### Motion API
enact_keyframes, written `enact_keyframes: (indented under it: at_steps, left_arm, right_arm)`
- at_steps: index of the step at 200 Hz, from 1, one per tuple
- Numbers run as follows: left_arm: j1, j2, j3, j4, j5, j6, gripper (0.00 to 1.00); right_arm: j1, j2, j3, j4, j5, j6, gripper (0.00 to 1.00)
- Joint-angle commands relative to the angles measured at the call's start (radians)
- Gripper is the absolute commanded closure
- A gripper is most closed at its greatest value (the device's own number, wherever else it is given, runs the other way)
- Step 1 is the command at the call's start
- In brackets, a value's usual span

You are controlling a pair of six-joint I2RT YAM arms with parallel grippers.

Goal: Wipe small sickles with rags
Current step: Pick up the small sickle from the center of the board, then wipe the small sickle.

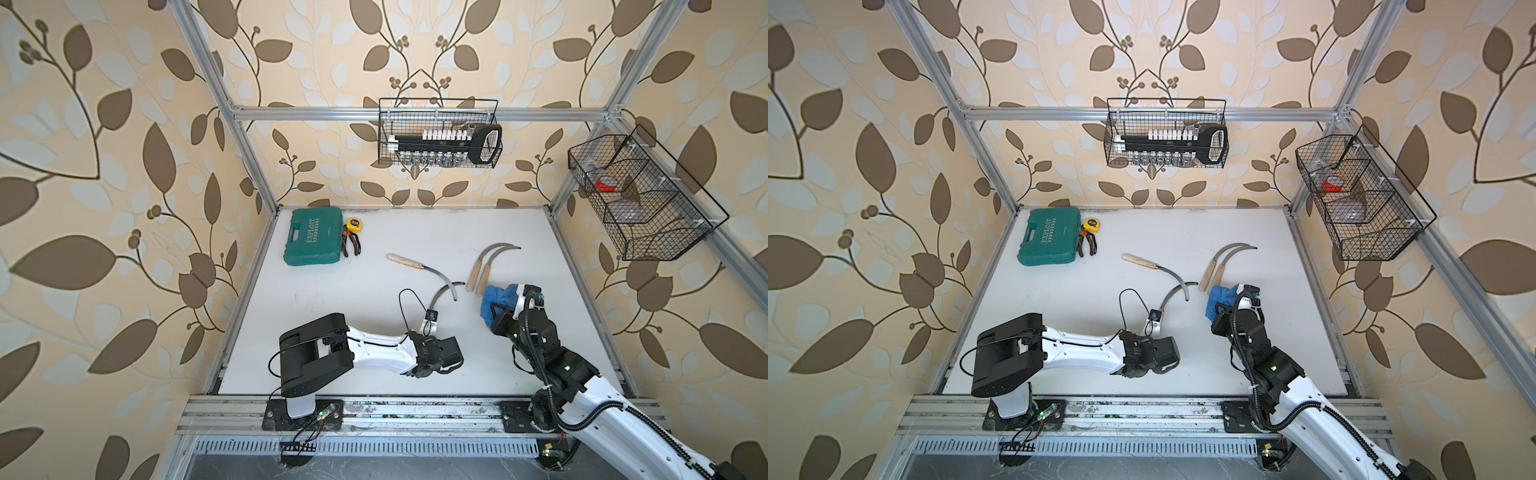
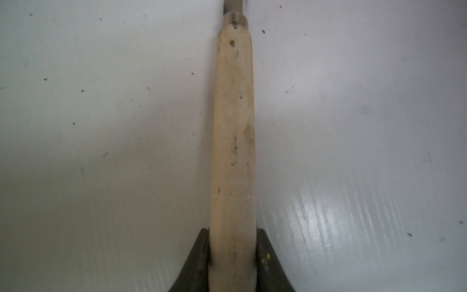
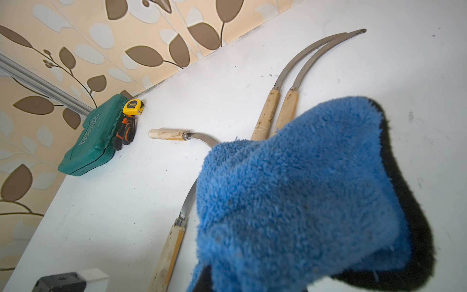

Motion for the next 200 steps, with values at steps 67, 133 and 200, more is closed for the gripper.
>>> enact_keyframes:
  at_steps: [67,133,200]
  left_arm:
    - [0.002,-0.383,-0.086,-0.27,-0.204,0.01,0.85]
    - [0.02,-0.582,-0.175,-0.193,-0.193,0.18,0.91]
    - [0.023,-0.693,-0.334,0.186,-0.058,0.505,0.97]
  right_arm:
    - [-0.002,0.066,0.038,-0.006,-0.062,0.064,1.0]
    - [-0.002,0.107,0.123,0.099,-0.346,-0.039,1.0]
    - [0.237,0.296,0.246,0.232,-0.433,-0.161,1.0]
